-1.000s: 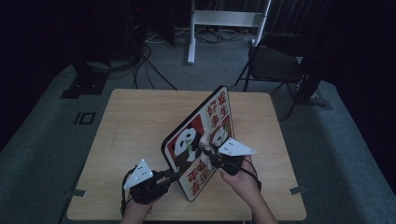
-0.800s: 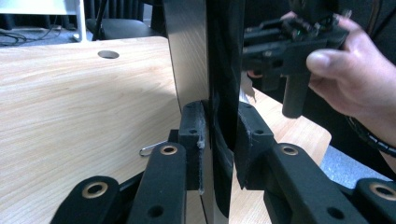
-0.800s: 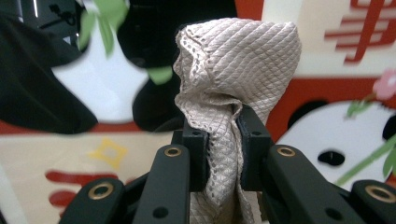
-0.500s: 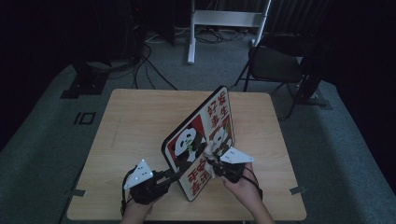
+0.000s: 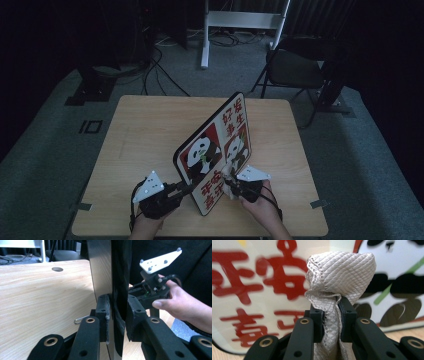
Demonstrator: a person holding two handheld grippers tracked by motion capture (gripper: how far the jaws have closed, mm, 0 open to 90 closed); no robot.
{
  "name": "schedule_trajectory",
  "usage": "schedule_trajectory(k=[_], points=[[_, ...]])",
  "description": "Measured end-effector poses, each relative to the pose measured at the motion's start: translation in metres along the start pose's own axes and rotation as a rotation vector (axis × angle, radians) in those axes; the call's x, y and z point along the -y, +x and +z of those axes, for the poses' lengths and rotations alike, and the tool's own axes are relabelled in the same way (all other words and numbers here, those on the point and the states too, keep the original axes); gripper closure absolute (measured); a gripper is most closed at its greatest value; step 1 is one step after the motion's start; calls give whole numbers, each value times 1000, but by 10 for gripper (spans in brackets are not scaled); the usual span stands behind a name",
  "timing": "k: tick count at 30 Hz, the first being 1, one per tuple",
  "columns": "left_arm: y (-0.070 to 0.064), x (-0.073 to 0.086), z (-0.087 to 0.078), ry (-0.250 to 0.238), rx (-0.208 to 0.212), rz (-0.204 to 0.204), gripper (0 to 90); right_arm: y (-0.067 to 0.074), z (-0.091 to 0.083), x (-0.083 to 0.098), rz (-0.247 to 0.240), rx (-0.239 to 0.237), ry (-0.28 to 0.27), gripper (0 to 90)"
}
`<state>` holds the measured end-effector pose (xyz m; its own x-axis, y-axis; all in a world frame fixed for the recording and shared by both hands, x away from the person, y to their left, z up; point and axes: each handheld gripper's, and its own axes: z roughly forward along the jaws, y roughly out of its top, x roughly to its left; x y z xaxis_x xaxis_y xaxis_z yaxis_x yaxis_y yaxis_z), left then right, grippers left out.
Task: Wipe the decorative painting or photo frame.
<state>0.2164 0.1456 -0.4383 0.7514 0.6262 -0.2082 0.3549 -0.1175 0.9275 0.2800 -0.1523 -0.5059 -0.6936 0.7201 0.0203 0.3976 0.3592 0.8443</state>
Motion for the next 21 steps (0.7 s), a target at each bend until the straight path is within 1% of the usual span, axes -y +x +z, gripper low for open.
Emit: schedule_trajectory(k=[9, 15, 18, 20, 21], points=[[0, 0, 0, -1, 1, -2, 758, -5, 7, 17, 25, -3, 50, 769], [0, 0, 0, 0, 1, -1, 758, -7, 9, 24, 38, -5, 73, 770], [0, 0, 0, -1, 1, -2, 758, -8, 11, 27, 39, -7, 88, 771], [0, 0, 0, 0, 2, -2, 758, -9, 12, 29, 35, -2, 113, 771], [0, 0, 0, -1, 1, -3, 758, -9, 13, 30, 37, -2, 116, 771]])
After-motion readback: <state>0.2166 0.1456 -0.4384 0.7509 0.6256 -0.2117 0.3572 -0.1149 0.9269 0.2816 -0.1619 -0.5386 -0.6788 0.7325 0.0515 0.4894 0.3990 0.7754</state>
